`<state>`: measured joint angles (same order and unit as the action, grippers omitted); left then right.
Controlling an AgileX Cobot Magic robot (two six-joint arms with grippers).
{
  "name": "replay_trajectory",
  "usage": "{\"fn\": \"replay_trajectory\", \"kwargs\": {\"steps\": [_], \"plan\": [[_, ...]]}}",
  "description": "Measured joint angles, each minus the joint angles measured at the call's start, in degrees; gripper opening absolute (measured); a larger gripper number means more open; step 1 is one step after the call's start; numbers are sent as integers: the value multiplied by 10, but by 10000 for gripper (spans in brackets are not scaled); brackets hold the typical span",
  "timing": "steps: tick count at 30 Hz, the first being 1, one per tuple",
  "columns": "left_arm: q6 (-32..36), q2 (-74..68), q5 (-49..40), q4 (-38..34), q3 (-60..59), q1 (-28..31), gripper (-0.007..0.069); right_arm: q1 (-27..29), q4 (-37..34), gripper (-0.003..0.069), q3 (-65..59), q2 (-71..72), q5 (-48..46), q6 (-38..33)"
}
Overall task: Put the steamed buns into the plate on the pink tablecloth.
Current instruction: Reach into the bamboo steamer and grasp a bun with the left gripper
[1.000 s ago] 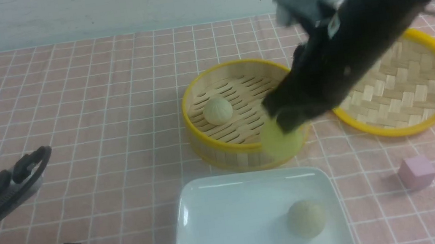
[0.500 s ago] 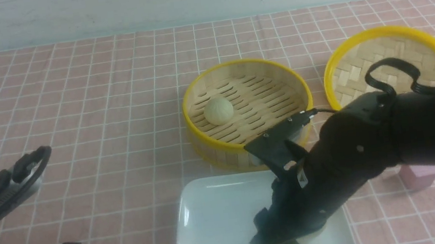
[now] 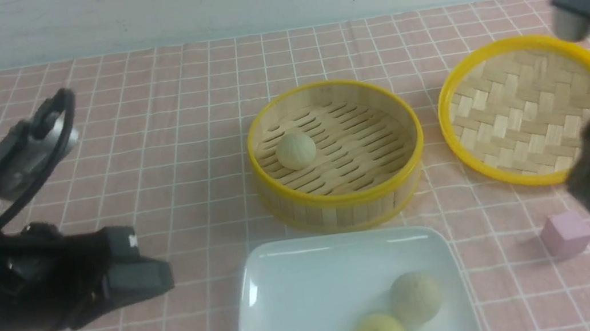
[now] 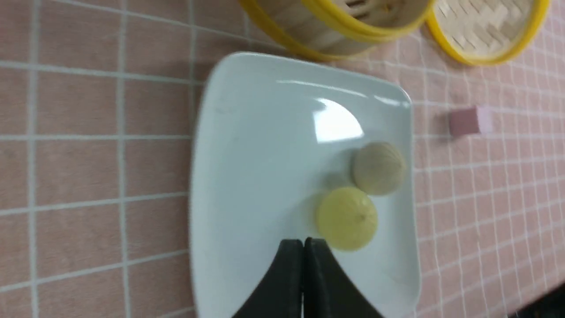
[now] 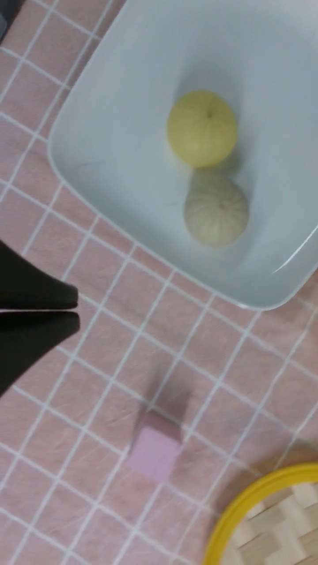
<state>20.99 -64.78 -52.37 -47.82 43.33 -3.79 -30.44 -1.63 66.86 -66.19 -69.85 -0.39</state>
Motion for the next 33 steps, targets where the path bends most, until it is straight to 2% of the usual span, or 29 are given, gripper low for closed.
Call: {"fn": "replay_trajectory", "kwargs": {"steps": [5,6,10,13,14,16,17,21,26,33], "plan": [[25,-102,-36,14,93,-49,-1,11,7,-13,-107,90,5,12],[23,-150,-32,37,134,-93,-1,11,8,-11,-149,121,14,12],[-19,-229,-6,94,213,-164,-1,11,8,-8,-221,173,42,12],[-136,-317,33,198,325,-219,31,11,8,-4,-270,213,59,12],[-143,-326,35,212,338,-223,35,11,8,-3,-273,219,59,12],[-218,-377,40,295,409,-241,83,11,8,0,-289,237,63,12],[-243,-403,40,344,444,-248,106,11,8,1,-292,244,64,12],[-324,-480,42,468,538,-257,207,11,4,7,-295,256,73,13],[-354,-547,67,516,595,-257,258,11,-9,9,-296,256,93,37],[-360,-583,98,484,602,-257,263,11,-25,14,-296,256,97,57]]}}
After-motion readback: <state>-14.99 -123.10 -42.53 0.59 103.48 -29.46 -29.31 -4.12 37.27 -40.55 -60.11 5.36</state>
